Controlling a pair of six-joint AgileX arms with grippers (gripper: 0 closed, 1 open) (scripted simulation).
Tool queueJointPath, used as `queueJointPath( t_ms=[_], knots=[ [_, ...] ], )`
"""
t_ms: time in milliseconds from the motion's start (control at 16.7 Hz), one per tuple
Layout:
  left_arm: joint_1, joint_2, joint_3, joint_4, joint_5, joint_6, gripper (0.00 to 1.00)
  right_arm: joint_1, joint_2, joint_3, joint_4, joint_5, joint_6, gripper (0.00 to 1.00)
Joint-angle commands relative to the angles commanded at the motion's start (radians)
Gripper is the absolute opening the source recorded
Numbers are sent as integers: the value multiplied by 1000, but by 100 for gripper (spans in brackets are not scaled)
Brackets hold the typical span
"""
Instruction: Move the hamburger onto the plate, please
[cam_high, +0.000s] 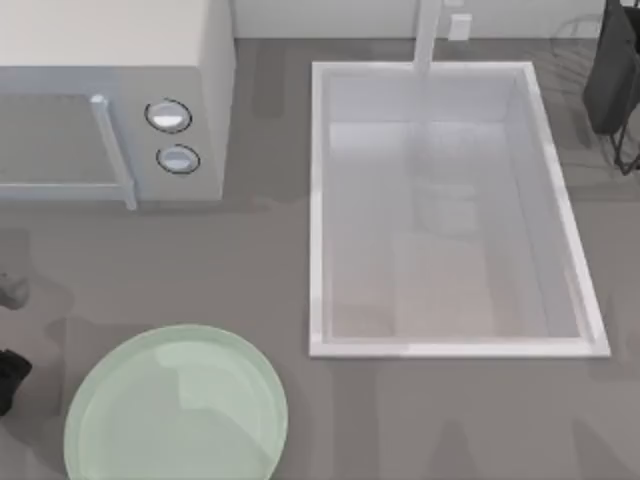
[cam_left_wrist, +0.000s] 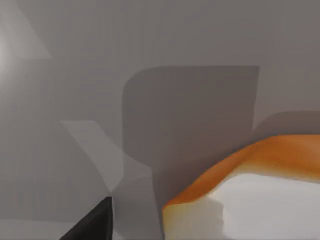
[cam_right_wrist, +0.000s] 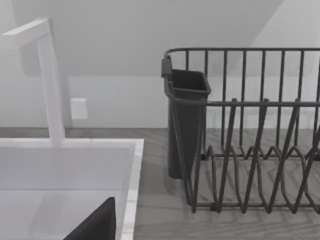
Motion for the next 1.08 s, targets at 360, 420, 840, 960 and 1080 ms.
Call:
queueJointPath(
  t_ms=[360, 420, 840, 960, 1080],
  knots=[
    [0, 0, 0, 0, 0, 0, 2, 0, 0, 0, 0, 0, 0, 100],
    [0, 0, 0, 0, 0, 0, 0, 0, 0, 0, 0, 0, 0, 100],
    [0, 0, 0, 0, 0, 0, 0, 0, 0, 0, 0, 0, 0, 100],
    [2, -70, 35, -85, 26, -3, 0, 0, 0, 0, 0, 0, 0, 100],
    [2, -83, 65, -123, 26, -2, 0, 0, 0, 0, 0, 0, 0, 100]
  ],
)
